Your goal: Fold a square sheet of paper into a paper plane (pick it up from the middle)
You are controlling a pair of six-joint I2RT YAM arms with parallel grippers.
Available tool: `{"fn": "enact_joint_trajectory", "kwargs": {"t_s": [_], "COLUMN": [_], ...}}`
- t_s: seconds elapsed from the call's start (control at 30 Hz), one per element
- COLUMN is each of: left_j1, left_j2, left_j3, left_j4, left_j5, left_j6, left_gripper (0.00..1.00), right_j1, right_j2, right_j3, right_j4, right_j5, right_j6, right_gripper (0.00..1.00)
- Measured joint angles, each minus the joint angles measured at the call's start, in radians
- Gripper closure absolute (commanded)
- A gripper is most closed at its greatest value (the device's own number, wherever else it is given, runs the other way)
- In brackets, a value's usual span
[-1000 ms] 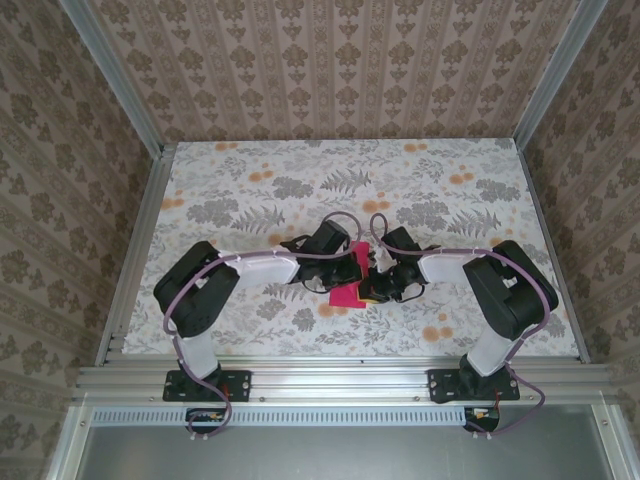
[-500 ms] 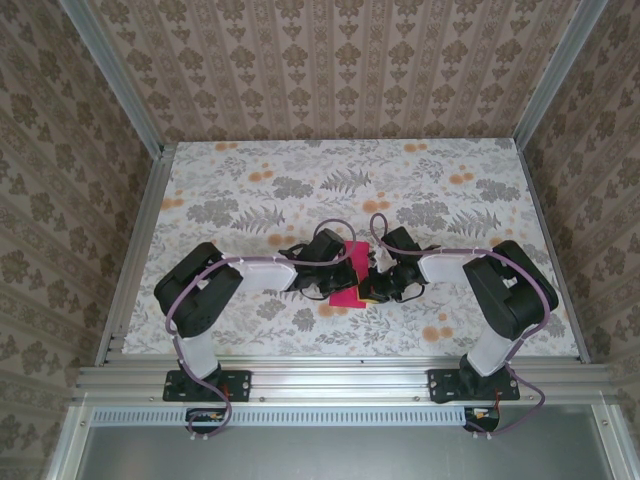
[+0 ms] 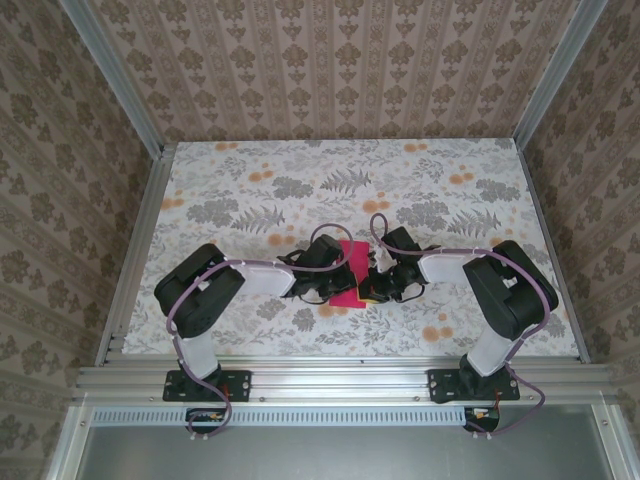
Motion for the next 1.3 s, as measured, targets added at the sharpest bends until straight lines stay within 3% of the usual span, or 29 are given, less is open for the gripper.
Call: {"fn": "enact_joint_trajectory", "kwargs": {"t_s": [0.77,1.3], "left_j1": [0.072,0.187], "left_j2": [0.010,0.007], "left_j3": [-0.017,-0.038], "left_j4": [0.034,0.064], "left_j5": [0.027,0.065], "left_j6": [0.051,0.133], "left_gripper": [0.94,0.93], "right_j1": [0.000,0.000], "right_j2": [0.000,0.000], "right_j3": [0.000,0.000], "right_j4": [-0.004,-0.004], "right_j5": [0.002,0.001], "right_j6": [-0.030,-0.034], "right_gripper": [0.97,0.97]}}
